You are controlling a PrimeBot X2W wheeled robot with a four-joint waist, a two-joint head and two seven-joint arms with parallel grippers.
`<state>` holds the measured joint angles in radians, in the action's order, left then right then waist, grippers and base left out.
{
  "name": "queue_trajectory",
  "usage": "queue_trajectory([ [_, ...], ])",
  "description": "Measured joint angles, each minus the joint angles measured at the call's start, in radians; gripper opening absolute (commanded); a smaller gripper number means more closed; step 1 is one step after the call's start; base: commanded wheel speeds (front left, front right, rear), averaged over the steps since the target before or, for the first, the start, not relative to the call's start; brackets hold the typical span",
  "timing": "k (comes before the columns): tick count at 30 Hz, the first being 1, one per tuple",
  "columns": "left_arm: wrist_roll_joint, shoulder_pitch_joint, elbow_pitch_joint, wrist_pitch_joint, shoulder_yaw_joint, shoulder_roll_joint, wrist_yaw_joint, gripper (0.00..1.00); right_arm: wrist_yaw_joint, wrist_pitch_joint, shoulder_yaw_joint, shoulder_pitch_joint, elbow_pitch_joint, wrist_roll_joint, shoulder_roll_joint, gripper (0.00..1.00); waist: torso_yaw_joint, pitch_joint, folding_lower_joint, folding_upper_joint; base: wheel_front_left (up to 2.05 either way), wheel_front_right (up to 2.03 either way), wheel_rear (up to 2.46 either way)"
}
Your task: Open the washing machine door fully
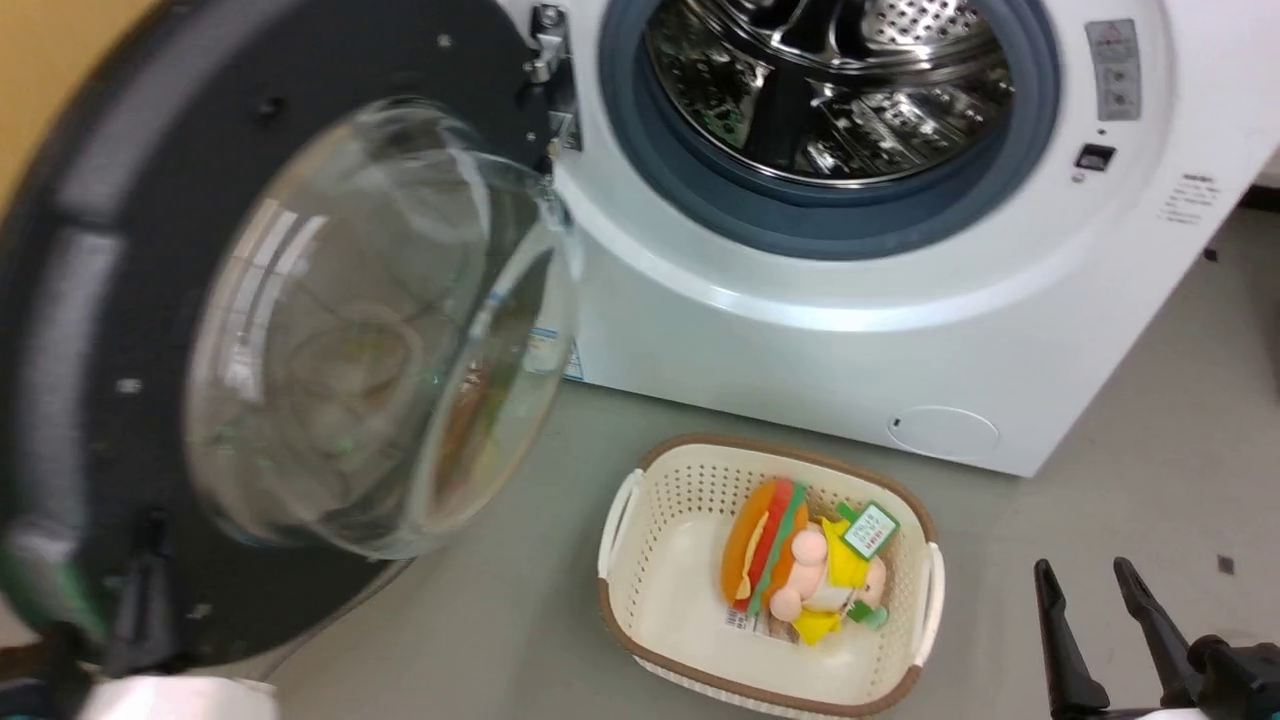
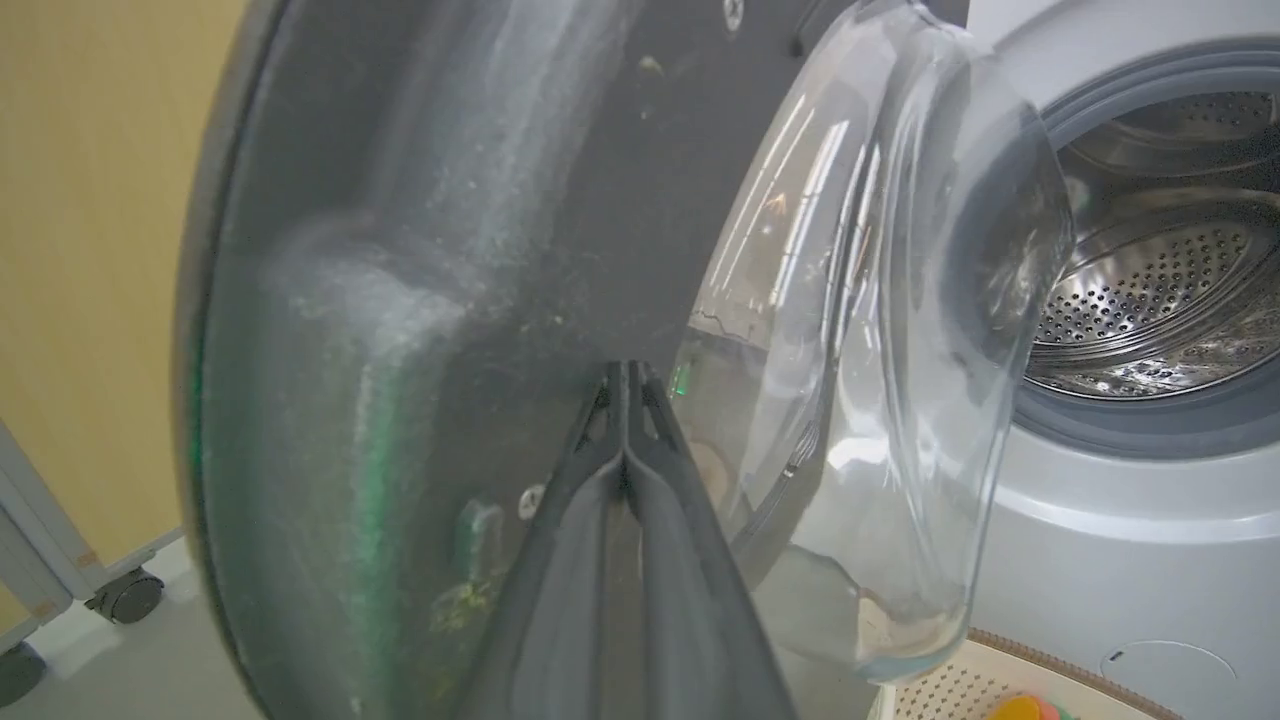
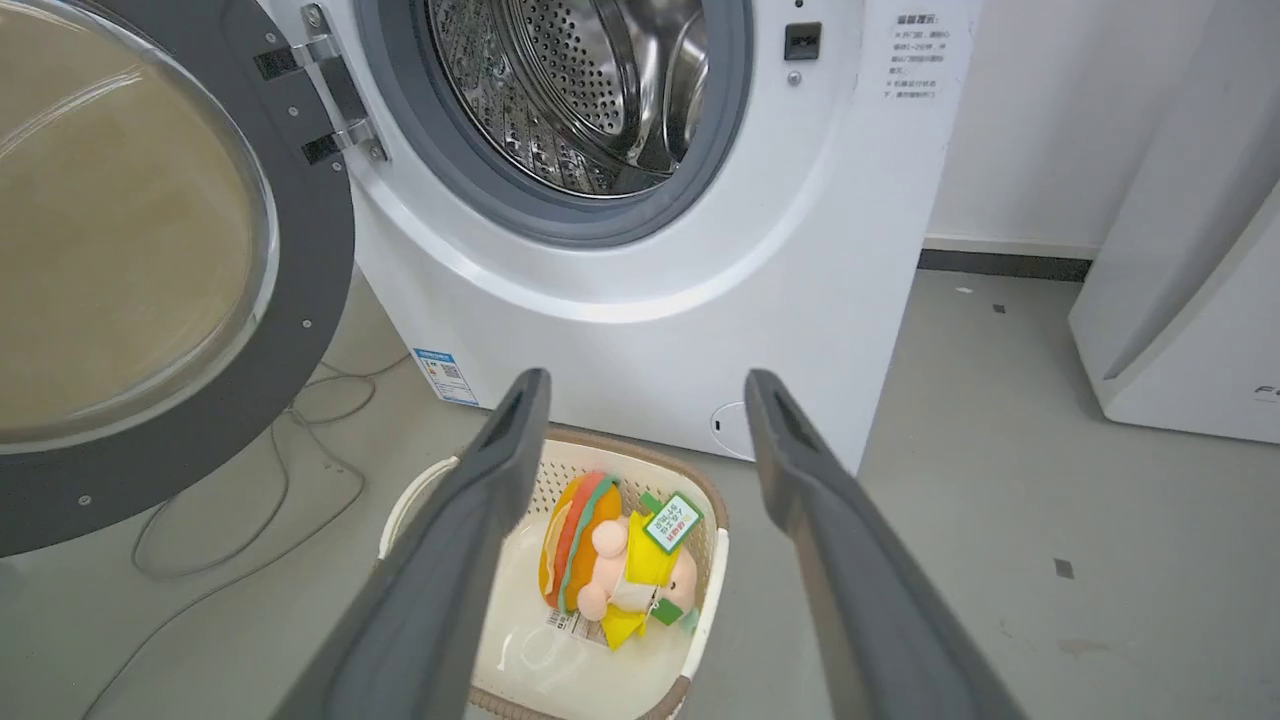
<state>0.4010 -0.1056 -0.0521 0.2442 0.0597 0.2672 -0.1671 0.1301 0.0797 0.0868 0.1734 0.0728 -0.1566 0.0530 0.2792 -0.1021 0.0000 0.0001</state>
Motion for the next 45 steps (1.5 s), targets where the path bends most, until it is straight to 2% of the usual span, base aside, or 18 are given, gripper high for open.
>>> queue_trajectory([
  [7,0.053,0.094,0.16,0.012,0.138,0.046,0.084,0.0,0.0,-0.008,0.012,-0.017,-0.002,0.0,0.0,1.0,-0.024,-0.031,0.0,0.0,0.0,0.0,0.0],
  [14,0.014,0.198,0.332,0.012,0.255,0.082,0.154,0.0,0.0,-0.012,0.005,-0.04,-0.003,0.006,0.0,1.0,-0.042,-0.05,0.0,0.0,0.0,0.0,0.0],
  [19,-0.035,0.234,0.386,0.012,0.318,0.081,0.189,0.0,0.0,-0.012,0.007,-0.04,-0.005,0.006,0.0,1.0,-0.048,-0.051,0.0,0.0,0.0,0.0,0.0],
  [26,-0.106,0.209,0.331,0.012,0.38,0.003,0.215,0.0,0.0,-0.01,0.007,-0.039,-0.02,-0.003,0.0,1.0,-0.048,-0.024,0.0,0.0,0.0,0.0,0.0],
  [32,-0.16,0.092,0.203,0.012,0.382,-0.114,0.223,0.0,0.0,0.003,0.008,-0.03,-0.034,-0.022,0.0,1.0,-0.04,0.024,0.0,0.0,0.0,0.0,0.0],
  [33,-0.165,0.071,0.186,0.012,0.377,-0.131,0.223,0.11,0.0,0.003,0.007,-0.026,-0.035,-0.022,0.0,1.0,-0.038,0.032,0.0,0.0,0.0,0.0,0.0],
  [34,-0.172,0.05,0.171,0.012,0.369,-0.146,0.223,0.43,0.0,0.006,0.007,-0.022,-0.034,-0.023,0.0,1.0,-0.036,0.039,0.0,0.0,0.0,0.0,0.0],
  [35,-0.179,0.031,0.159,0.012,0.358,-0.159,0.223,0.93,0.0,0.008,0.007,-0.016,-0.035,-0.026,0.0,1.0,-0.035,0.046,-0.0001,0.0,0.0,0.0,0.0],
  [36,-0.199,0.011,0.147,0.012,0.335,-0.165,0.224,1.0,0.0,0.01,0.007,-0.013,-0.035,-0.029,0.0,1.0,-0.033,0.052,-0.0001,0.0,0.0,0.0,0.0],
  [45,-0.286,-0.086,0.066,0.011,0.099,-0.208,0.232,1.0,0.0,0.007,-0.006,0.003,-0.025,-0.027,0.0,1.0,-0.045,0.083,-0.0002,0.0,0.0,0.0,0.0],
])
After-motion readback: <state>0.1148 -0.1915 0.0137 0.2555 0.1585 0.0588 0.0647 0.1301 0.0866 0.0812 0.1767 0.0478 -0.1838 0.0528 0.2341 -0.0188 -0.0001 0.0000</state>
